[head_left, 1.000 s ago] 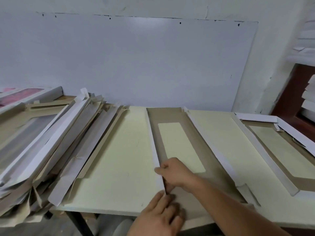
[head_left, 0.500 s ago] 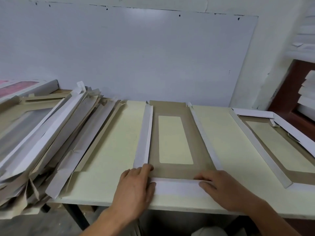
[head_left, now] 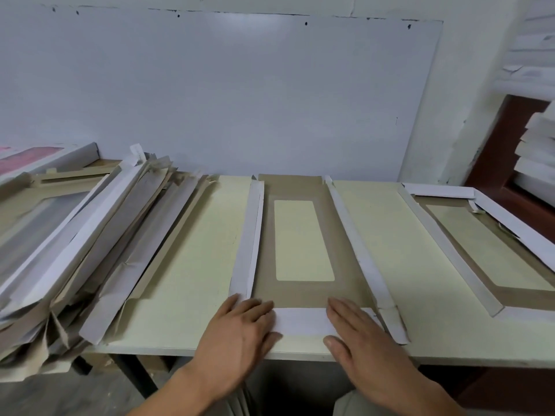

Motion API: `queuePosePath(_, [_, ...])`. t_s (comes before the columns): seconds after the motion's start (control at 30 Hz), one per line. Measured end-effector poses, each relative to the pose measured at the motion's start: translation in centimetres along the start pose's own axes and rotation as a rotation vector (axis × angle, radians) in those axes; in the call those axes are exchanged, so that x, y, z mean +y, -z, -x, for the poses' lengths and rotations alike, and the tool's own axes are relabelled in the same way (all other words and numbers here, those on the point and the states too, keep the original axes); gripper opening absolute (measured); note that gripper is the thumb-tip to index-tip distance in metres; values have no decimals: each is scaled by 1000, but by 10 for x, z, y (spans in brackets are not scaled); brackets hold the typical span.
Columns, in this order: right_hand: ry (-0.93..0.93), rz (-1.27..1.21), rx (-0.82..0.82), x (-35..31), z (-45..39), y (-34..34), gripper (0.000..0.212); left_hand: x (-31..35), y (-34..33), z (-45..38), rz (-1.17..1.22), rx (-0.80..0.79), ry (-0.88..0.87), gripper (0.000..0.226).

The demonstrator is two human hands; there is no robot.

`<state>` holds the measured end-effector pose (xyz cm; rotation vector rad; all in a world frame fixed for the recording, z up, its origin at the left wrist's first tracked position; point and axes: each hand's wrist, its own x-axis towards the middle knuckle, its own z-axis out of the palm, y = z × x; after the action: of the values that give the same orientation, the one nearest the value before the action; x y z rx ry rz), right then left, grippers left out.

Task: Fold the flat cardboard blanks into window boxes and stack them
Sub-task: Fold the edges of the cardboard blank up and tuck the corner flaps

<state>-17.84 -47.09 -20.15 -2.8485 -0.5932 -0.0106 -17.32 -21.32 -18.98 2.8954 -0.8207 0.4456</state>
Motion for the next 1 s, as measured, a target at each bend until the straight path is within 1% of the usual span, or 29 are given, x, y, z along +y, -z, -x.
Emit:
queuePosePath(0.1, [31,44,94,6,4,13,54,-10,7,2,-19,5,12,33])
queuePosePath(0.17, [103,73,193,5,3,20,31,-14,12,-1,12,-50,31,32])
queuePosePath(0.2, [126,110,234,3,0,24,24,-15,15,-5,21,-83,54,33])
queuePosePath(0.27, [100,60,166,-2,-7,31,20,-15,21,-15,23,-122,110,33])
queuePosePath(0.3, [62,0,159,-1,-14,32,23,-16,24,-21,47,-146,165,30])
queuePosePath(0.33, [3,-59,156,0,-20,32,30,-15,27,-26,62,-170,232,23])
queuePosePath(0.37, [-39,-102,122,0,-26,32,35,-13,30,-32,23,-202,285,12])
queuePosePath(0.4, [-58,-101,82,-1,-33,31,37,-9,33,-37,-48,-215,314,8])
queuePosePath(0.43, [-58,-74,67,-3,-40,29,39,-3,34,-41,-121,-224,325,19])
queuePosePath(0.47, [-47,-28,70,-5,-45,27,41,5,32,-42,-198,-231,300,28])
queuePosePath(0.5, [-32,21,77,-7,-50,24,44,12,29,-42,-277,-222,254,34])
queuePosePath(0.57, [-32,116,70,-12,-57,18,48,23,19,-38,-359,-202,173,43])
queuePosePath(0.63, [-22,172,1,-14,-60,7,43,31,11,-32,-293,-184,126,52])
queuePosePath(0.67, [-17,151,-64,-15,-59,3,51,31,4,-29,-231,-188,99,57])
queuePosePath(0.7, [-23,122,-139,-17,-59,1,64,31,-2,-27,-132,-250,80,64])
queuePosePath(0.73, [-40,89,-207,-18,-59,0,74,30,-7,-27,-19,-389,81,74])
queuePosePath(0.77, [-61,57,-254,-18,-59,1,82,28,-8,-27,66,-471,94,86])
queuePosePath(0.8, [-73,39,-274,-17,-59,2,88,25,-8,-27,90,-495,80,96])
queuePosePath(0.83, [-78,49,-283,-16,-59,3,90,20,-7,-25,95,-503,52,102])
queuePosePath(0.9, [-92,68,-296,-13,-57,5,86,7,-4,-17,100,-528,15,107])
queuePosePath(1.0, [-128,48,-317,-15,-54,8,80,-5,1,-11,46,-563,13,112])
